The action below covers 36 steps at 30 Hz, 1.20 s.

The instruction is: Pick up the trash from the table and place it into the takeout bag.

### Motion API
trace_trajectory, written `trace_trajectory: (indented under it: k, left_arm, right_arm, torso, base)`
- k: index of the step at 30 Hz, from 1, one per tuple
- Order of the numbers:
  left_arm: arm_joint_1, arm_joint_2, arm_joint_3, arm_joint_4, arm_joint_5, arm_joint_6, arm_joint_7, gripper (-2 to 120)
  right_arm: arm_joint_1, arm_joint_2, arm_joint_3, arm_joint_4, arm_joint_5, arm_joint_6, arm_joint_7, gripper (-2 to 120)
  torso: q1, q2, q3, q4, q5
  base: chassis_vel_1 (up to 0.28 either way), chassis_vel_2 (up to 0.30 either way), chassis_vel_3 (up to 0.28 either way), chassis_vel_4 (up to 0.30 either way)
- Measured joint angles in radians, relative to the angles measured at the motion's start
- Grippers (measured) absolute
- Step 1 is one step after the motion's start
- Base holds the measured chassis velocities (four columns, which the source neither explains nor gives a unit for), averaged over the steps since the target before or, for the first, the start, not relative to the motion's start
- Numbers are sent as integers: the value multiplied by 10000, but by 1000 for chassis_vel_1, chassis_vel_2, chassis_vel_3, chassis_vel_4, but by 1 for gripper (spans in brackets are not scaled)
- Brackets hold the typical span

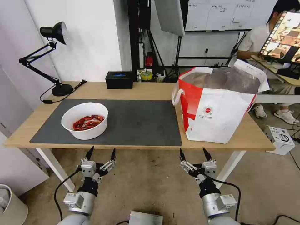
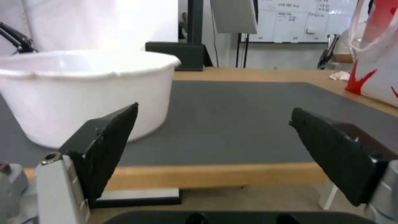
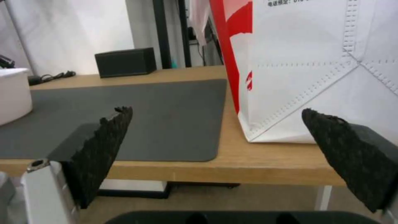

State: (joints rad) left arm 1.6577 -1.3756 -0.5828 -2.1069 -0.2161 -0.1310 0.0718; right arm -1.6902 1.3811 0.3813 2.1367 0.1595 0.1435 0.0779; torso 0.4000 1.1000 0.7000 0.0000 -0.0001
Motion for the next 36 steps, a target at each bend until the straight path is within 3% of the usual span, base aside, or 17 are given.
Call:
trace_trajectory:
  k: [10,16,22,23,26,31,36]
  left_arm:
    - [-616,1488,-696,-538,-1726,877,-400,100]
    - [-1532,3047,-1185,-528,-3585,1822,-919,100]
    - [-3190,5116,-907,876,-5022,2521,-1395,100]
    - [-3190,5116,-907,876,-5022,2521,-1395,100]
    - [-4626,6184,-351,1885,-5641,2727,-1490,100]
    - [-5733,6961,115,2970,-5975,2956,-1537,100]
    - [-6019,7990,104,3895,-6946,3863,-1542,100]
  right_arm:
    - [2,-4,1,-1,2,0,4,100]
    - [7,-8,2,-1,6,2,4,100]
    - [6,-8,2,-2,10,4,5,100]
    - [6,-8,2,-2,10,4,5,100]
    - [5,-8,1,-2,12,4,4,100]
    - [5,-9,2,-2,15,4,4,100]
    - [6,-9,2,-2,16,4,2,100]
  torso:
    - [1,0,0,0,0]
    - [1,0,0,1,-1]
    - [2,-2,1,0,-3]
    - [2,-2,1,0,-3]
    - [2,-1,2,-1,0]
    - [2,-2,2,-4,-2]
    - [1,-1,0,4,-2]
  base:
    - [0,0,0,0]
    - [0,0,0,0]
    - [0,0,0,0]
    - [0,0,0,0]
    - [0,0,0,0]
    - [0,0,0,0]
    - [0,0,0,0]
